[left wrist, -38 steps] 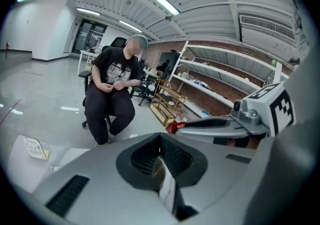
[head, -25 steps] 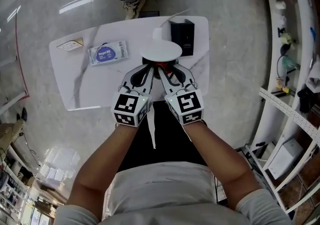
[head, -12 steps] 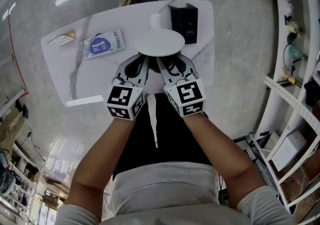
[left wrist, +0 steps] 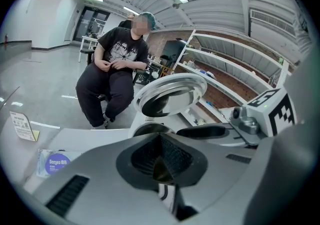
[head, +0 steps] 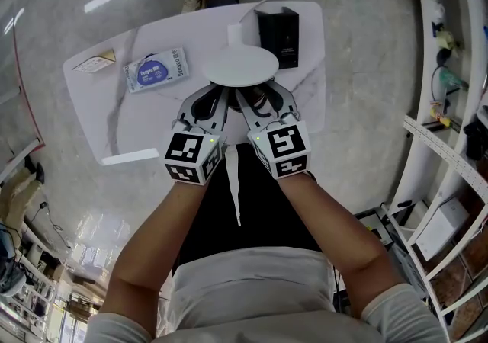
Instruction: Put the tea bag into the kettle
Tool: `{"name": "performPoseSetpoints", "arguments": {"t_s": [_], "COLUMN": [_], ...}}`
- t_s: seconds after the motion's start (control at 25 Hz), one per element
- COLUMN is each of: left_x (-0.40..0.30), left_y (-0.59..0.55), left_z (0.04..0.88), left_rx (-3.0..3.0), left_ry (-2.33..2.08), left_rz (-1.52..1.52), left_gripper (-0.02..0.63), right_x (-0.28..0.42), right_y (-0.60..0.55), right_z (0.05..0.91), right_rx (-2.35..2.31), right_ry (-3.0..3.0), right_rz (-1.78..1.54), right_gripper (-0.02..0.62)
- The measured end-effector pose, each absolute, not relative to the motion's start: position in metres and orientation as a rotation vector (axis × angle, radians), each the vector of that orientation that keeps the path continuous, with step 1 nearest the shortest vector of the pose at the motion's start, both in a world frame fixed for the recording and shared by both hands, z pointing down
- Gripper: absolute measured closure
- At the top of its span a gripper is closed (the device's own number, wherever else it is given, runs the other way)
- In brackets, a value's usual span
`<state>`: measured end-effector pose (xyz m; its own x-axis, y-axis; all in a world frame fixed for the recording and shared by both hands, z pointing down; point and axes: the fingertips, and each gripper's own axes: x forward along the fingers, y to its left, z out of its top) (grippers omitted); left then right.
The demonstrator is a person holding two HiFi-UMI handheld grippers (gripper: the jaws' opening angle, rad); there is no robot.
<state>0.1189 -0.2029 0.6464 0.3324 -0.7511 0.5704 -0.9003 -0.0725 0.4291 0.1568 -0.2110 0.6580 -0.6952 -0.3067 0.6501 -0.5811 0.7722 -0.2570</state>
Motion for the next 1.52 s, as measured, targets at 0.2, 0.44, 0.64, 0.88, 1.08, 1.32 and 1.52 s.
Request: {"name": "performPoseSetpoints", "arguments": {"t_s": [0.2, 0.44, 0.64, 0.88, 1.08, 1.32, 1.52], "left_x": [0.121, 0.123, 0.124, 0.124, 0.124, 0.125, 0.133], "left_y": [-0.201, -0.201, -0.201, -0.203, -0.210, -0.218, -0.223], "left_z": [0.635, 0.614, 0.593, 0.555, 0.517, 0.461, 0.404], "left_rx": [1.872, 1.909, 1.945, 1.993, 2.044, 2.133, 2.199], "left_ry": [-1.463, -1.475, -1.493, -1.518, -1.547, -1.569, -1.597], "left_rz": [0.247, 0.240, 0.235, 0.218, 0.201, 0.184, 0.154], "left_gripper": [0.598, 0.598, 0.598, 0.598, 0.598, 0.598, 0.598], "right_x": [0.159, 0.159, 0.161, 0.164, 0.164, 0.165, 0.171], "right_y": [-0.207, -0.206, -0.206, -0.210, -0.216, -0.223, -0.228], "right_z": [0.648, 0.628, 0.608, 0.564, 0.521, 0.461, 0.404], "right_rx": [0.678, 0.703, 0.738, 0.800, 0.838, 0.880, 0.908], "right_ry": [-2.374, -2.397, -2.406, -2.475, -2.532, -2.611, -2.679], "right_rz": [0.604, 0.596, 0.559, 0.500, 0.475, 0.435, 0.386], "right_gripper": [0.445, 0.445, 0.521, 0.584, 0.584, 0.584, 0.584]}}
